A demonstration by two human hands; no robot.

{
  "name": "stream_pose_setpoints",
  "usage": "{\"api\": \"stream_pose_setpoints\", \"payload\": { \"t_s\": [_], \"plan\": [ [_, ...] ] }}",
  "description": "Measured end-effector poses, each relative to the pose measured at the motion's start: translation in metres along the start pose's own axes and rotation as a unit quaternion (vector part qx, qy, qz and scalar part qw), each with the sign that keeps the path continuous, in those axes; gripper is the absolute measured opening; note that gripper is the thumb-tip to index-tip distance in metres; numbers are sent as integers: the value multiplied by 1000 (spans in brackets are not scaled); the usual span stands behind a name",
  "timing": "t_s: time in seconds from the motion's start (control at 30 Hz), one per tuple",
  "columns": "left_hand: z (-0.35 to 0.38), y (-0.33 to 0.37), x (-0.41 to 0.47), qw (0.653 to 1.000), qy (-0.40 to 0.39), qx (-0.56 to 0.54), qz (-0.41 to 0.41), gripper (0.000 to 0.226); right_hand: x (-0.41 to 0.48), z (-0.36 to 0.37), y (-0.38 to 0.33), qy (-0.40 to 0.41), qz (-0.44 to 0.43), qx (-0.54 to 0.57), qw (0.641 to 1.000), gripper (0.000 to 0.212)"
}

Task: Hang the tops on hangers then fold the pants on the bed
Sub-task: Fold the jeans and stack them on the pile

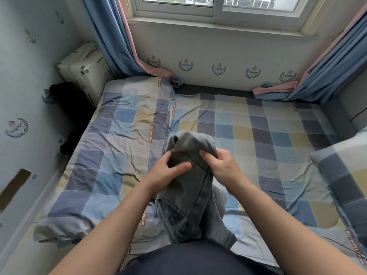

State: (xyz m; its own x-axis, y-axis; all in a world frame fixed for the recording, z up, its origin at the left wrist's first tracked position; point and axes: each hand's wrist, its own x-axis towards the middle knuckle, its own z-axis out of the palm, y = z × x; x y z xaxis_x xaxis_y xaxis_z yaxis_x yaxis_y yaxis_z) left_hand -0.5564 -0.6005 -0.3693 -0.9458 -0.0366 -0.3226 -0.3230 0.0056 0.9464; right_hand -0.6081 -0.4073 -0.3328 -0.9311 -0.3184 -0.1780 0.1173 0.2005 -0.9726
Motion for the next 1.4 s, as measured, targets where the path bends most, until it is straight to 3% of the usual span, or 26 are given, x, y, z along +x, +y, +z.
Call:
{"api": "stream_pose_setpoints", "payload": {
  "t_s": [0.13,0.27,0.33,0.4,0.5,0.57,0.63,0.7,0.8,0.83,0.93,1.03,1.1,1.13,1.2,1.33,1.4],
  "plan": [
    [-2,-40,-2,998,4,57,-24,86,16,-4,-33,52,46,101,992,29],
    [2,-56,-1,998,33,36,-34,47,29,-18,-34,72,113,151,979,33],
    [9,-48,-2,997,68,30,-15,27,29,-27,-25,39,105,159,981,31],
    [14,-35,1,993,115,-1,-11,16,18,-35,-17,-12,84,76,994,48],
    [11,-7,11,979,185,-71,-52,19,-8,-40,7,-130,80,-74,985,92],
    [6,8,17,954,215,-169,-121,28,-31,-36,22,-226,72,-101,966,102],
    [4,19,22,931,208,-243,-175,31,-46,-26,33,-258,40,-128,957,113],
    [7,26,23,927,186,-259,-196,33,-47,-15,40,-189,-25,-166,968,103],
    [8,31,21,938,130,-260,-190,37,-32,-12,31,-49,-72,-99,991,37],
    [9,33,18,943,110,-250,-189,39,-26,-16,22,-18,-73,-89,993,27],
    [8,34,12,973,106,-104,-174,50,-1,-36,-9,24,-79,-124,989,18],
    [12,35,2,997,58,4,-52,97,17,-42,-38,35,-42,-127,990,15],
    [24,35,-5,996,-9,82,25,106,25,-39,-54,48,-24,-115,992,11],
    [32,32,-6,991,-14,122,53,99,27,-36,-63,50,-15,-101,994,17],
    [45,23,-5,980,54,174,84,73,30,-34,-77,42,5,-68,997,29],
    [47,15,1,959,137,232,90,11,27,-42,-85,52,28,-33,998,28],
    [39,20,3,953,154,243,98,9,25,-50,-82,76,24,-14,997,21]
  ]
}}
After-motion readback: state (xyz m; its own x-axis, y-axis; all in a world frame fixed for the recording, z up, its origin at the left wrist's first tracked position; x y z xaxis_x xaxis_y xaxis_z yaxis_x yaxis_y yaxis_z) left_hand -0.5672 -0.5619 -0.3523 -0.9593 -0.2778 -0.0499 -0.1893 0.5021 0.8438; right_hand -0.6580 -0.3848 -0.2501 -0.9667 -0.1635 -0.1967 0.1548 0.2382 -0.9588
